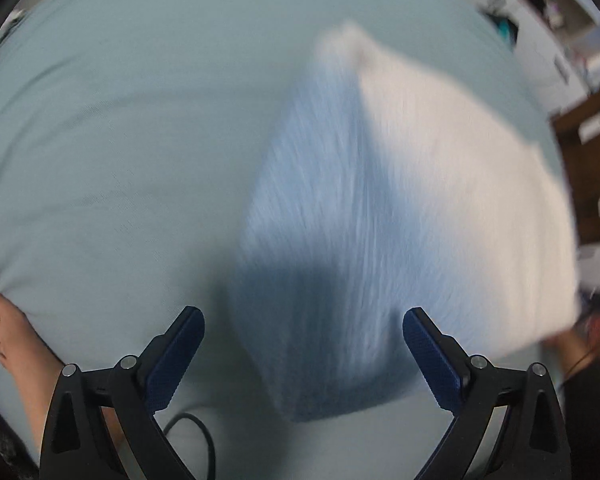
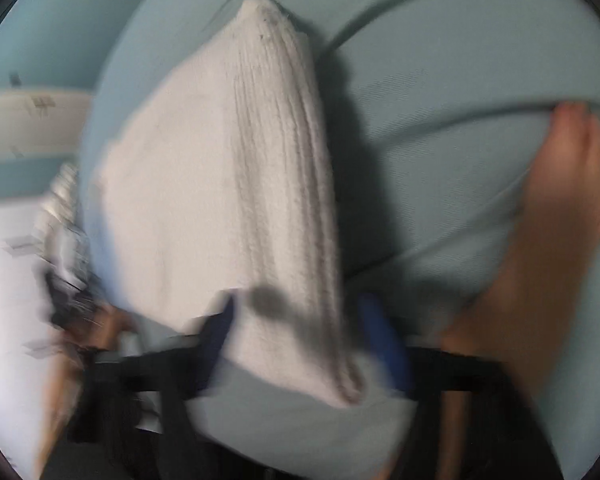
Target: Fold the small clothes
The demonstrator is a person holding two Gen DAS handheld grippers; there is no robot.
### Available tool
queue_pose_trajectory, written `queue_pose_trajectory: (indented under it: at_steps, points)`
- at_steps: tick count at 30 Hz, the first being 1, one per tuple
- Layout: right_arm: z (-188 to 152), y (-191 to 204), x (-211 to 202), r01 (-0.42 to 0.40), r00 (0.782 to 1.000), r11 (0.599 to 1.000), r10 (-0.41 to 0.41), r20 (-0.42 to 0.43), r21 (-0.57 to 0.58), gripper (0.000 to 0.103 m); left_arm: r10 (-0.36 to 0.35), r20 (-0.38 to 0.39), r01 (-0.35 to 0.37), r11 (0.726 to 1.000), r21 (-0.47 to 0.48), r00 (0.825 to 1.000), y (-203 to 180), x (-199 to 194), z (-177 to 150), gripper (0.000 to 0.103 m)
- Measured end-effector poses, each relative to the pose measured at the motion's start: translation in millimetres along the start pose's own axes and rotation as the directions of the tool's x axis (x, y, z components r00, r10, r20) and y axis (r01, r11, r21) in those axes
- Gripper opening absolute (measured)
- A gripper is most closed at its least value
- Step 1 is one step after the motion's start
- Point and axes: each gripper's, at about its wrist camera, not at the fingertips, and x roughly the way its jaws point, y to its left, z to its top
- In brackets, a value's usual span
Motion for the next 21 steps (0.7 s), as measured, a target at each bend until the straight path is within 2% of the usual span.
queue_pose_trajectory:
  at_steps: [2,4,7,8,9,11,14,18,21]
  points:
    - [-4.5,-1.2,2.4,0.102,0.994,0.995,-0.101,0.027,-0.019,0.03,0.04,-0.018,-0.039,0.995,0.093,0.999,-13.2,12.3,1.7,0.101]
    - [1.0,0.3,12.6,0.083,0.996,0.995,-0.084,-0.009,-0.053,0.03,0.067,-0.004,-0.066,0.989,0.132,0.998,-21.7,21.4,5.3,0.101]
    - [19.6,3.7,20.4,0.039,0.999,0.999,-0.04,-0.035,-0.018,0.028,0.077,-0.047,-0.071,0.992,0.103,0.996,-27.1,39.3,16.7,0.103]
    - [17.4,6.4,12.9,0.021,0.999,1.0,-0.022,-0.034,-0.02,0.014,0.07,-0.057,-0.065,0.995,0.08,0.996,-17.0,37.9,11.9,0.103]
    - [9.2,-3.4,0.9,0.012,1.0,1.0,-0.012,-0.025,-0.02,0.01,0.054,-0.07,-0.051,0.997,0.052,0.996,-13.4,40.9,13.2,0.103]
    - [-7.8,-6.6,-26.0,0.063,0.997,0.998,-0.063,0.055,0.001,0.007,0.037,-0.075,-0.036,0.999,0.018,0.996,-5.5,42.8,14.8,0.103]
    - [-31.9,-26.5,-58.9,0.064,0.992,0.994,-0.073,0.106,0.083,0.006,0.043,-0.06,-0.041,0.998,0.037,0.997,-3.0,44.8,16.2,0.103]
    - [-32.7,-34.2,-45.4,0.106,0.993,0.99,-0.11,0.039,0.095,0.008,0.028,-0.071,-0.026,0.999,0.02,0.997,-1.1,47.3,13.3,0.103]
    - [-22.5,-19.1,-56.9,0.145,0.989,0.984,-0.148,0.015,0.1,0.022,0.001,-0.085,-0.003,1.0,-0.019,0.996,13.4,47.3,7.4,0.103]
